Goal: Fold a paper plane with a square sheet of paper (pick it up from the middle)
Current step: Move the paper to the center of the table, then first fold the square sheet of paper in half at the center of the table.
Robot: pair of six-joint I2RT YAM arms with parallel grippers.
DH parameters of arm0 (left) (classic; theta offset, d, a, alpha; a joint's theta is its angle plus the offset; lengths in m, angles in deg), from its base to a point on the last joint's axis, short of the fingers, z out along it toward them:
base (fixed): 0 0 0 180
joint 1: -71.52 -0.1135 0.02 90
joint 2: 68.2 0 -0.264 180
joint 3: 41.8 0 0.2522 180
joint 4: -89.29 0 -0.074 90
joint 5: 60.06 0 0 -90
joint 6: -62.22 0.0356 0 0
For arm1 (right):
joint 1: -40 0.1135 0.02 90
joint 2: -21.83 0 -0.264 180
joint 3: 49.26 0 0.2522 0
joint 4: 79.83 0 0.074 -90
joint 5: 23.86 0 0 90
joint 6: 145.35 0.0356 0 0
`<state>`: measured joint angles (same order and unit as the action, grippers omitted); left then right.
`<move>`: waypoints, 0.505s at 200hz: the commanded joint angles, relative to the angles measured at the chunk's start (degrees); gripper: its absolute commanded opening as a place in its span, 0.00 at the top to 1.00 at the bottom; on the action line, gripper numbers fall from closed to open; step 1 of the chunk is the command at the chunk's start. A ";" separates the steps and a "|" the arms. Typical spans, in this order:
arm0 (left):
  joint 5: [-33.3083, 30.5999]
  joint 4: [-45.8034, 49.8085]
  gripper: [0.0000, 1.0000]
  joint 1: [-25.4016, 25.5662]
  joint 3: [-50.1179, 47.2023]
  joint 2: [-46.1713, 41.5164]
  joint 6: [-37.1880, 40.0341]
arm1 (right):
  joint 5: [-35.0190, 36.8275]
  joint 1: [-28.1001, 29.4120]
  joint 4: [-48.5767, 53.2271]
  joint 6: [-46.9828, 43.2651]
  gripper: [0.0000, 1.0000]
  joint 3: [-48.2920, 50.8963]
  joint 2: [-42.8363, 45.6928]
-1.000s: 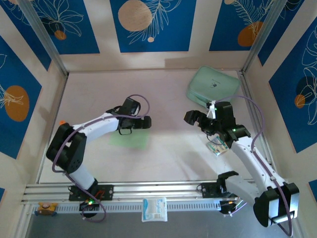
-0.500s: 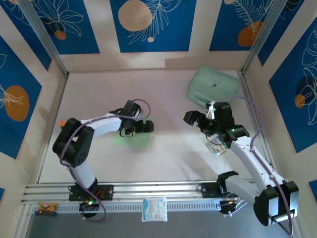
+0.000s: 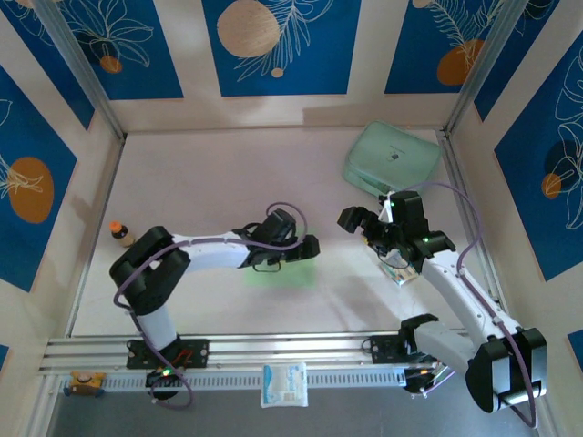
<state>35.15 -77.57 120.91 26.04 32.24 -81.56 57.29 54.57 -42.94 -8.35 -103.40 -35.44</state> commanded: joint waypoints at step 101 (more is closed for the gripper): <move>-8.40 44.86 0.04 -1.56 25.54 7.00 18.63 | -1.19 0.11 4.67 0.62 0.00 -2.07 -5.41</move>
<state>27.70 -48.02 119.68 45.23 34.54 -69.06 56.84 54.57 -42.78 -7.30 -102.94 -37.63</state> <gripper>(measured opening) 0.966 0.997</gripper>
